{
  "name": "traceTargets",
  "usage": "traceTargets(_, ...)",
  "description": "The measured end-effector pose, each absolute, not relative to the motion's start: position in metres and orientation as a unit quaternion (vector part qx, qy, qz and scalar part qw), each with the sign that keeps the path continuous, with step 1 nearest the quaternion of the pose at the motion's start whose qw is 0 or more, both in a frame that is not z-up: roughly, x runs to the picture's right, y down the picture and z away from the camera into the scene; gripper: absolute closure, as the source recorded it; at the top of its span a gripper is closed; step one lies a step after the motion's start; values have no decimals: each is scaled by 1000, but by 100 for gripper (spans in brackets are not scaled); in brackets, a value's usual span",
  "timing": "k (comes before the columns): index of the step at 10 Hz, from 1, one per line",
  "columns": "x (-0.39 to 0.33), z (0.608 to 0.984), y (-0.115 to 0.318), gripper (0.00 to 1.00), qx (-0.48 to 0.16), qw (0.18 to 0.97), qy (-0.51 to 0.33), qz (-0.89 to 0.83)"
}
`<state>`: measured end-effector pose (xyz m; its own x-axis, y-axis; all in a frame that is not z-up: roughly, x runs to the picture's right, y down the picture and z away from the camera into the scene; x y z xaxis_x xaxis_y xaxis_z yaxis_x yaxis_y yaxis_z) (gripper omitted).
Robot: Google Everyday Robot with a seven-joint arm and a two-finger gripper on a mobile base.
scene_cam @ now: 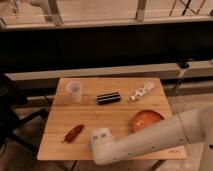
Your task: Wipe the white sponge on the table
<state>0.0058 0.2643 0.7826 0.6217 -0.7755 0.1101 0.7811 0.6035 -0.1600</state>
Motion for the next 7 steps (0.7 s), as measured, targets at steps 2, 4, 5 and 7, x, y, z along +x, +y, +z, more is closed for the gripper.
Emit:
traceTargets(2, -1, 786, 263, 100, -83, 893, -13, -443)
traceTargets(4, -5, 790, 261, 100, -73, 891, -13, -448)
traceTargets(5, -10, 792, 260, 100, -67, 889, -13, -453)
traceTargets(7, -24, 795, 256, 100, -55, 883, -13, -465)
